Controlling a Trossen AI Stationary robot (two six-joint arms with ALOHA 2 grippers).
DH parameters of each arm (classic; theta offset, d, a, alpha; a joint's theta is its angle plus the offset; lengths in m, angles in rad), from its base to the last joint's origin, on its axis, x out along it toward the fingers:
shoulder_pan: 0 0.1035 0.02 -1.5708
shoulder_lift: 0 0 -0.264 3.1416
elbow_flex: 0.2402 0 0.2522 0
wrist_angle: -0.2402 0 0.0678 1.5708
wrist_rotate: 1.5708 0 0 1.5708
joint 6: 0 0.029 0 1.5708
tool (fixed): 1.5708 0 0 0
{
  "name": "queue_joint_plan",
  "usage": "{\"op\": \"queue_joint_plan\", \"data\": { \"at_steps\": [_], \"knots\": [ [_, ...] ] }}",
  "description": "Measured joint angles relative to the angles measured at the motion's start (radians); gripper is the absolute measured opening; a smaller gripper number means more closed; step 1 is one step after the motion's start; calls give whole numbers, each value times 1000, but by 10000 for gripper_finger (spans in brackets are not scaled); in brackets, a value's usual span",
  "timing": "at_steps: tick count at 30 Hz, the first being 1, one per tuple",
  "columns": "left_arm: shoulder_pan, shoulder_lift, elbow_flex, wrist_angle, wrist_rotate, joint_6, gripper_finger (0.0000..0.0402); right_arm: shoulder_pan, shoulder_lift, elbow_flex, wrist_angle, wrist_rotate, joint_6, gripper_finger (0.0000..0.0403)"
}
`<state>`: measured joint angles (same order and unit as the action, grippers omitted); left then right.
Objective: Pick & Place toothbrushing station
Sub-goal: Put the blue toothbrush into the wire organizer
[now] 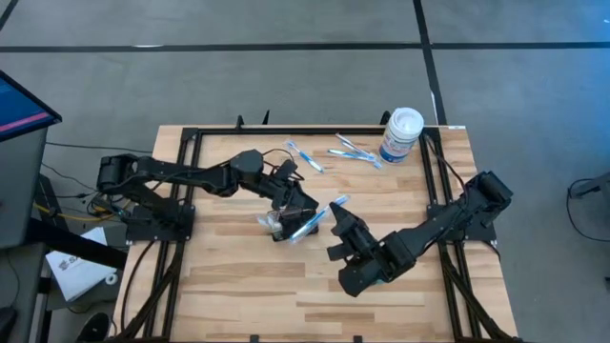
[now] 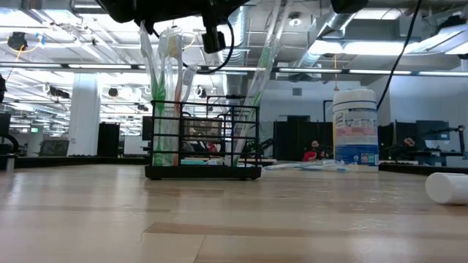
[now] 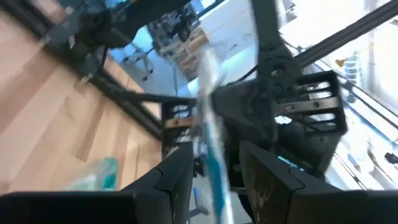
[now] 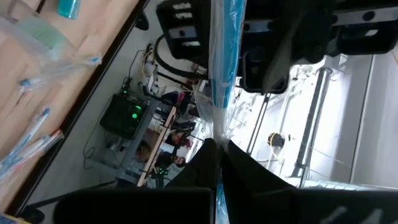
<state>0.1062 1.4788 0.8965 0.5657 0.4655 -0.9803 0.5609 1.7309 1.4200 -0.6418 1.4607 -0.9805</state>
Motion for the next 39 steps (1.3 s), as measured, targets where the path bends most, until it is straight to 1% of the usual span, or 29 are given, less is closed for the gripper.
{"op": "queue_joint_plan", "data": {
  "at_steps": [5, 16, 18, 23, 32, 39],
  "knots": [
    [-5, 25, 1, 3, 30, -24, 127, -13, 0, 0, 1, -1, -7, 0],
    [-16, 53, 0, 23, 49, -29, 127, -27, 1, 0, 3, -9, -7, 0],
    [-16, 53, 0, 22, 49, -23, 124, -27, 1, 0, 12, -24, -13, 0],
    [-16, 53, 0, 25, 49, -13, 95, -27, 10, 0, 34, -47, -24, 0],
    [-14, 53, -1, 18, 66, 61, 16, -37, 9, 0, 54, -49, -55, 0],
    [-11, 54, -1, 20, 64, 94, 11, -42, 9, 0, 63, -47, -48, 3]
  ]
}}
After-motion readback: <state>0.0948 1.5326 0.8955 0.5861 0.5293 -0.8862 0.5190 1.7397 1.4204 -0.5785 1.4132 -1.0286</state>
